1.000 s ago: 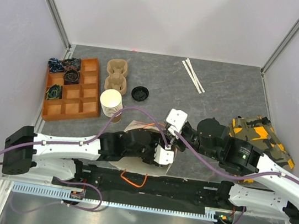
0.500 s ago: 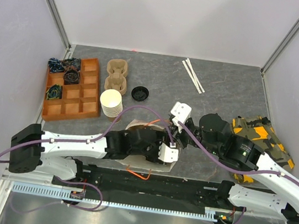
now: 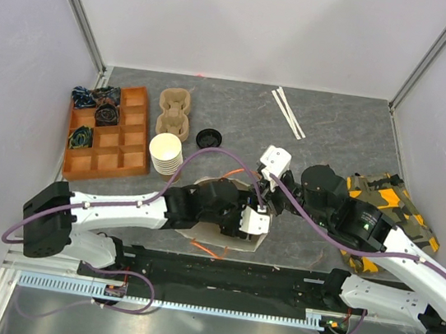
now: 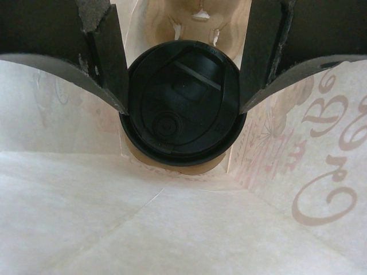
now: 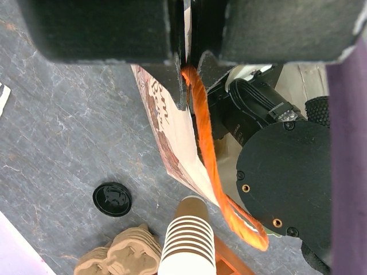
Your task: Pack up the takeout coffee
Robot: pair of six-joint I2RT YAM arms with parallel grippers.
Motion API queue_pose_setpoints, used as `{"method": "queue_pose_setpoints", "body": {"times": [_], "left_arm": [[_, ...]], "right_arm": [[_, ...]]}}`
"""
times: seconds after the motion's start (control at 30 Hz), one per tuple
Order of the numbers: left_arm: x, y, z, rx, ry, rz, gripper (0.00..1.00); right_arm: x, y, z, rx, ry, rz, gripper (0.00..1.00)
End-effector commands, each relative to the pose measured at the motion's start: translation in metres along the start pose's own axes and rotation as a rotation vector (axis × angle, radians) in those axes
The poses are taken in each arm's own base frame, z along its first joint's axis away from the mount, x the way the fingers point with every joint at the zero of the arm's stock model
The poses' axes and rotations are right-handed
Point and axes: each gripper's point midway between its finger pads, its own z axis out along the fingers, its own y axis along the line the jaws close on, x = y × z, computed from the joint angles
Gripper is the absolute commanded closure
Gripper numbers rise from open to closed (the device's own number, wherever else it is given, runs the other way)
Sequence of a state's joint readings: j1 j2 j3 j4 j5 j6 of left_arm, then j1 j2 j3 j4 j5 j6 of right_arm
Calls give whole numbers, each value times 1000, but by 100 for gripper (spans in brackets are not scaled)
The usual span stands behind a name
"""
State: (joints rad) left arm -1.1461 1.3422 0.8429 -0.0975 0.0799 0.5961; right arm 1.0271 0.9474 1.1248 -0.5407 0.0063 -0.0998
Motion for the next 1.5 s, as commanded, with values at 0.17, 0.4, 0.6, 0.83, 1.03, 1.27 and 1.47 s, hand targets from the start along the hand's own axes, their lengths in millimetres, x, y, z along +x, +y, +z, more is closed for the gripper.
{"method": "queue_pose_setpoints", "body": {"times": [0.17,0.4,0.6,0.83,1.03,1.27,1.47], "left_arm": [[10,3,-4,9,50,-79,72],[-2,14,-10,-29,14,-62,52],[-9,19,-12,-52,-20,-53,30],[-13,22,-13,-69,-42,-42,0],[-17,23,-15,-65,-56,-28,0],[-23,23,-20,-51,-71,-10,1],[-29,24,-26,-47,-90,3,3]], "right_arm": [[-13,14,-9,-69,-40,22,100],[-7,8,-6,-46,-16,28,100],[-6,8,-6,-47,-10,30,100],[-5,6,-6,-45,-4,35,100],[-3,5,-4,-44,4,34,100],[-2,-2,-1,-27,14,48,100],[0,-11,2,-14,22,63,100]]}}
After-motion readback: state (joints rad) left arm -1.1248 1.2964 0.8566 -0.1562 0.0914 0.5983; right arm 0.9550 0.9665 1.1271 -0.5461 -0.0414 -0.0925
